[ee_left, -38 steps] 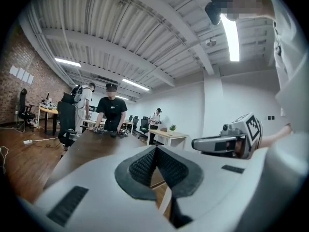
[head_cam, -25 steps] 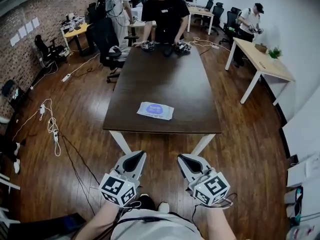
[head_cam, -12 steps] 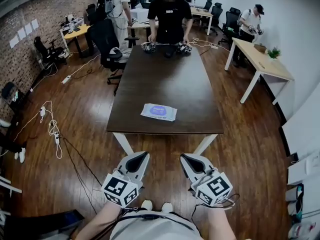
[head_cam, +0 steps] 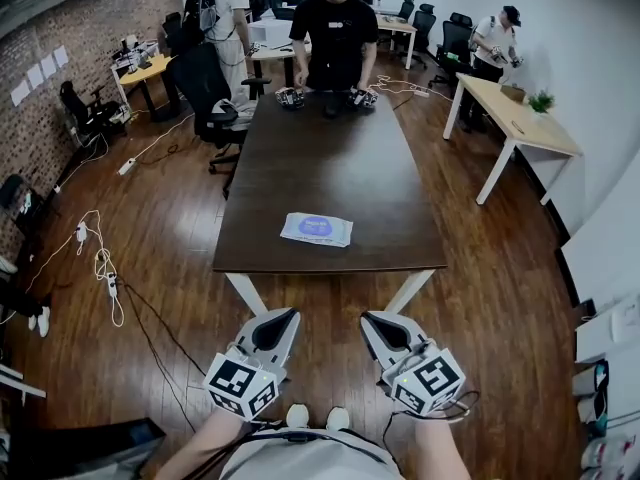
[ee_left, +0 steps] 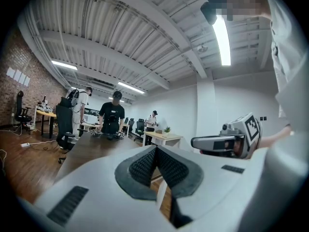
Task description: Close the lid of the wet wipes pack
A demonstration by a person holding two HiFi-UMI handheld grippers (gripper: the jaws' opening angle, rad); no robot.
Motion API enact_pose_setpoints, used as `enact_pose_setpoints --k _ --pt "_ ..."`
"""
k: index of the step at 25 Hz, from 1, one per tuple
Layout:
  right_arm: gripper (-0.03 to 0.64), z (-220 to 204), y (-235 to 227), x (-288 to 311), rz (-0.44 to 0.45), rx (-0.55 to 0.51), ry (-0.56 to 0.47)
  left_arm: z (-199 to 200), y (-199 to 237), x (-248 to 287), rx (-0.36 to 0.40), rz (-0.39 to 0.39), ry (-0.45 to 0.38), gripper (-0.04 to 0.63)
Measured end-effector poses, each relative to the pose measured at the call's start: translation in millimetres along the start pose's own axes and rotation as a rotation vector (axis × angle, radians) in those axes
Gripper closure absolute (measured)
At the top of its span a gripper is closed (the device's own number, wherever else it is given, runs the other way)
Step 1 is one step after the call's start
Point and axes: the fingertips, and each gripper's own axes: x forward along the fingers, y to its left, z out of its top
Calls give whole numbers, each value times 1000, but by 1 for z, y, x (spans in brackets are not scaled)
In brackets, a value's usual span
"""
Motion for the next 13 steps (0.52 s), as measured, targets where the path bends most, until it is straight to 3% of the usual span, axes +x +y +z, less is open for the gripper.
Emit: enact_pose_setpoints --k 13 --pt "609 8 8 13 3 -5 -5 4 13 -5 -4 3 -7 594"
